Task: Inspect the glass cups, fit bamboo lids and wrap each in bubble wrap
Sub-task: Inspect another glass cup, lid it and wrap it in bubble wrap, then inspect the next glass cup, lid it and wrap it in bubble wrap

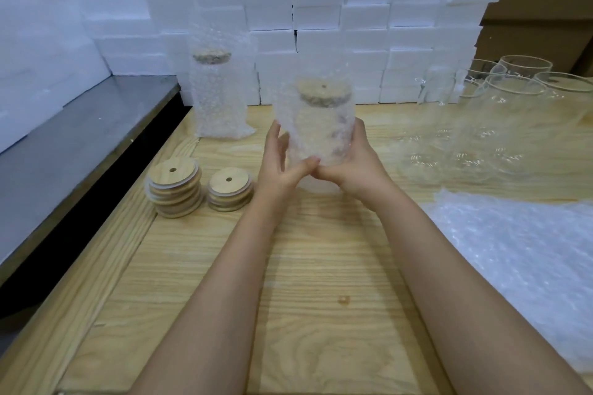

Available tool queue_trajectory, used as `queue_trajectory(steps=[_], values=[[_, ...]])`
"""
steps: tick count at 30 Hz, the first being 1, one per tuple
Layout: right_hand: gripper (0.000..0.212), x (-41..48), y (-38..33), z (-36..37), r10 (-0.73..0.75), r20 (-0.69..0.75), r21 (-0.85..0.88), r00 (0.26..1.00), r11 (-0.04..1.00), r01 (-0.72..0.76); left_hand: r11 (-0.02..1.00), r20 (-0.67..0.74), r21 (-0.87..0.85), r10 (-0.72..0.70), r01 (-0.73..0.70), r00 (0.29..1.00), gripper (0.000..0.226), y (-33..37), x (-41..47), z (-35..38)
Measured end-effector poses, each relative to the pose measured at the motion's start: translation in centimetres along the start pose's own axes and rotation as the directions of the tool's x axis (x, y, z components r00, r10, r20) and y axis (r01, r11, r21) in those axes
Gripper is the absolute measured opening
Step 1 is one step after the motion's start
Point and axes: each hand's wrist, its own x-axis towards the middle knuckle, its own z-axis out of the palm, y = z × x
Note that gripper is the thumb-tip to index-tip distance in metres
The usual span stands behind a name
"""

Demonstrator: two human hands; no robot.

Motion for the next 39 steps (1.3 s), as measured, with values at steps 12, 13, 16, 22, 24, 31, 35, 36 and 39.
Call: queue_trajectory(steps=[12,13,16,22,24,31,35,36,39], values=[[0.099,9.7,1.5,5.9,0.005,-0.219,-0.145,0.976,0.989,-0.038,0.723,-0.293,0.654,0.517,-0.226,0.804,0.033,-1.6,-0.6,0.8],[0.097,10.6,1.6,6.6,0.004,-0.225,-0.143,0.974,0.989,-0.037,0.724,-0.301,0.655,0.512,-0.216,0.804,0.033,-1.7,-0.6,0.8],[0.097,13.1,1.7,8.4,0.003,-0.226,-0.137,0.974,0.990,-0.035,0.736,-0.321,0.651,0.489,-0.186,0.811,0.030,-1.6,-0.2,0.8],[0.101,15.7,1.4,10.8,0.005,-0.196,-0.181,0.981,0.983,-0.041,0.773,-0.365,0.619,0.437,-0.136,0.822,0.026,-1.6,0.3,0.8],[0.100,15.8,1.4,11.2,0.004,-0.198,-0.183,0.980,0.982,-0.041,0.771,-0.372,0.623,0.438,-0.130,0.818,0.032,-1.7,0.3,0.8],[0.135,13.9,0.9,10.1,-0.008,-0.167,-0.281,0.986,0.959,-0.040,0.776,-0.361,0.617,0.424,-0.128,0.831,0.028,-1.7,0.3,0.8],[0.121,11.0,-0.4,7.4,-0.010,-0.151,-0.426,0.989,0.903,-0.055,0.785,-0.321,0.599,0.416,-0.158,0.851,0.037,-1.7,0.3,0.9],[0.111,10.1,-1.0,6.5,-0.025,-0.154,-0.477,0.988,0.877,-0.052,0.787,-0.311,0.595,0.411,-0.162,0.857,0.035,-1.7,0.3,0.9],[0.081,6.6,-3.0,3.8,-0.130,-0.226,-0.671,0.965,0.739,-0.057,0.797,-0.305,0.586,0.383,-0.146,0.872,0.025,-1.5,0.2,0.9]])
